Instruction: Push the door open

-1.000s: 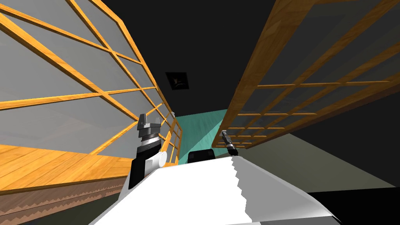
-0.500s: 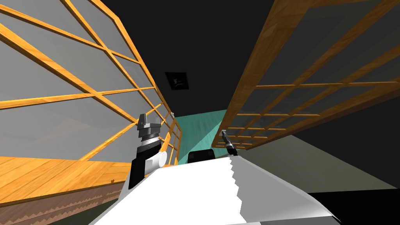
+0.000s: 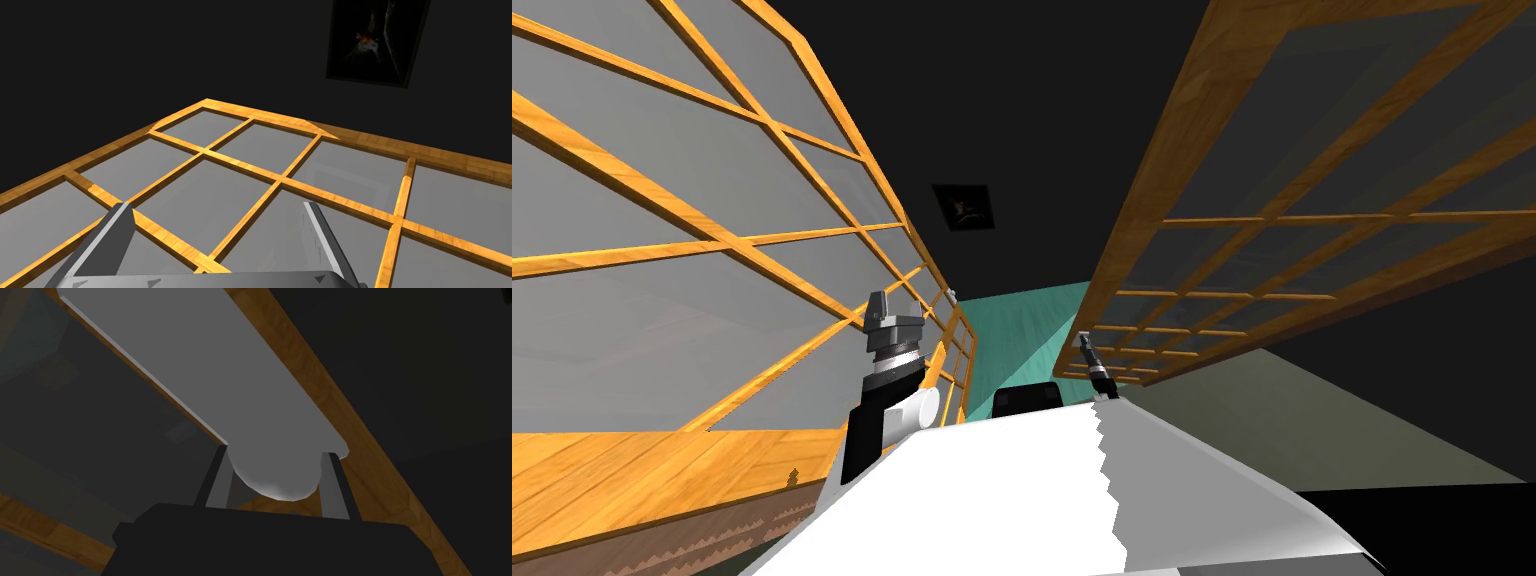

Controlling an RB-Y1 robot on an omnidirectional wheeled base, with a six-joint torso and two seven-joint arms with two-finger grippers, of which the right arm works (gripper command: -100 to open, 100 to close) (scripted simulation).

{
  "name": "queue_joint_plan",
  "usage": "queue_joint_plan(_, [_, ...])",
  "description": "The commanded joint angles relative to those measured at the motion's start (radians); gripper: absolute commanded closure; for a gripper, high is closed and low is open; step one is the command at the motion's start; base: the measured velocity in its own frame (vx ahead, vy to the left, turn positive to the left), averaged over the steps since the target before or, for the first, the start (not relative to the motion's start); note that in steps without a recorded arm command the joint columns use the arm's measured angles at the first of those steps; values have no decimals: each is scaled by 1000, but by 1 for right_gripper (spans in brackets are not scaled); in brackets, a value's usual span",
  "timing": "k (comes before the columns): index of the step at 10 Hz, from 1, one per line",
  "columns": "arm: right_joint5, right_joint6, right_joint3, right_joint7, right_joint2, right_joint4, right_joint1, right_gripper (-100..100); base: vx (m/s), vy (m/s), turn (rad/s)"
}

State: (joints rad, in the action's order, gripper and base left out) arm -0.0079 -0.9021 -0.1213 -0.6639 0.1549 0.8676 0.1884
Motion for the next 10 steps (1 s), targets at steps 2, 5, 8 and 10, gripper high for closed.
queue_joint_plan(2, [-18, -2, -9, 53, 9, -3, -5, 100, 32, -11, -7])
queue_joint_plan(5, [-44, -2, -6, 134, 3, -9, -16, 100, 35, -10, -7])
queue_joint_plan(8, [-69, -2, -4, 210, -3, -15, -27, 100, 51, -15, -16])
queue_joint_plan(10, [-82, -2, -3, 255, -6, -18, -33, 100, 39, -21, -16])
